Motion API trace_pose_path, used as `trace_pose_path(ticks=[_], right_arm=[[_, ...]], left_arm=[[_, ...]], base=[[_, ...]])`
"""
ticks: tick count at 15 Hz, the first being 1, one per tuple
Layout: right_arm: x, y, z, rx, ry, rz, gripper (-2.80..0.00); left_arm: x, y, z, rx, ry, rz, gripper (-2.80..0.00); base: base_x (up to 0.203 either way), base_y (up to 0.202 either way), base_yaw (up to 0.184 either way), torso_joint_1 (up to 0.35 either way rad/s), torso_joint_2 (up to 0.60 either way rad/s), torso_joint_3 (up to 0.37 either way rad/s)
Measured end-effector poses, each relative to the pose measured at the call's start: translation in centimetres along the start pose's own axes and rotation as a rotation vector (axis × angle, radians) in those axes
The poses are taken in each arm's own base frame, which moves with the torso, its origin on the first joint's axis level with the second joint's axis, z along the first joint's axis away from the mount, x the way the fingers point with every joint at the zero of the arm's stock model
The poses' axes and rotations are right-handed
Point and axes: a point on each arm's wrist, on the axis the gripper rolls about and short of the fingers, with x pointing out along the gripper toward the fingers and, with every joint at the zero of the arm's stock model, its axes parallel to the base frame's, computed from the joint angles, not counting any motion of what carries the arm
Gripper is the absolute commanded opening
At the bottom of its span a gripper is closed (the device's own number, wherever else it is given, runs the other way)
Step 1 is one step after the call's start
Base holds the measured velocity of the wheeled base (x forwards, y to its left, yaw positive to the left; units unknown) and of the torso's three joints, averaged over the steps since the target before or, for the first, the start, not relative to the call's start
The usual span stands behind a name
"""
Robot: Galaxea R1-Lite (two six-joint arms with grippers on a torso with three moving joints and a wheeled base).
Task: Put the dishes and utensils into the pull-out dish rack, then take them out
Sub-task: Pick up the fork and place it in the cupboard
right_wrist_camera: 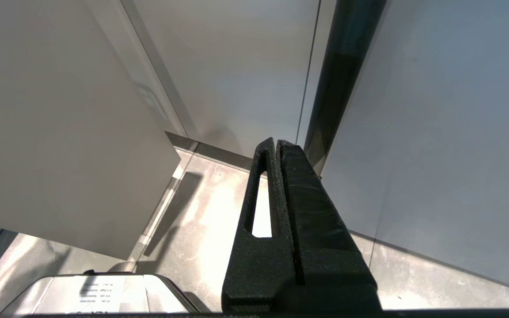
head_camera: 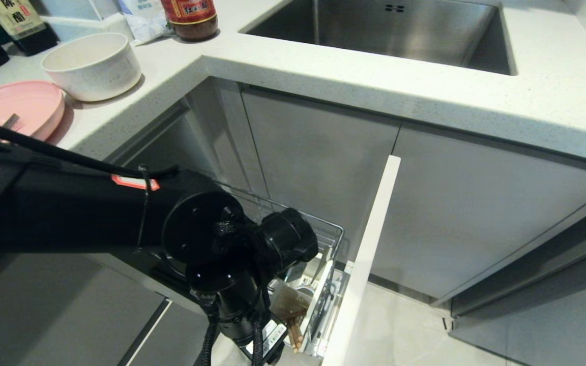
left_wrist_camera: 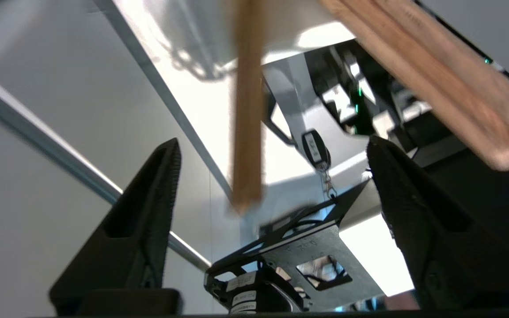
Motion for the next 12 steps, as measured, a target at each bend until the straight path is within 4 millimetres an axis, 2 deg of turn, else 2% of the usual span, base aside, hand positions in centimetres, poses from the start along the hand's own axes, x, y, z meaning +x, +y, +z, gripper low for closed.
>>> trace_pose_path(ticks=[3,4,8,12], right_arm=[[0.0,0.0,0.0,0.0,0.0,0.0,-2.8],[0.0,0.0,0.0,0.0,0.0,0.0,-2.8],[0.0,0.0,0.0,0.0,0.0,0.0,-2.8],[0.0,0.0,0.0,0.0,0.0,0.0,-2.8]], left_arm=[[-2.8,0.8,-1.2,-0.046,-0.098,0.062,0.0],[-4.0,1.1,-1.8,-0.06,-0.139,0.089,-2.8],[-8.3,2.6,-4.5,-0.124,-0.304,0.197,-2.8],[-12.9,4.7,-7.3,-0.259,-0.53,0.302,-2.8]], base=[[0.0,0.0,0.0,0.0,0.0,0.0],[0.0,0.0,0.0,0.0,0.0,0.0],[0.0,0.0,0.0,0.0,0.0,0.0],[0.0,0.0,0.0,0.0,0.0,0.0]])
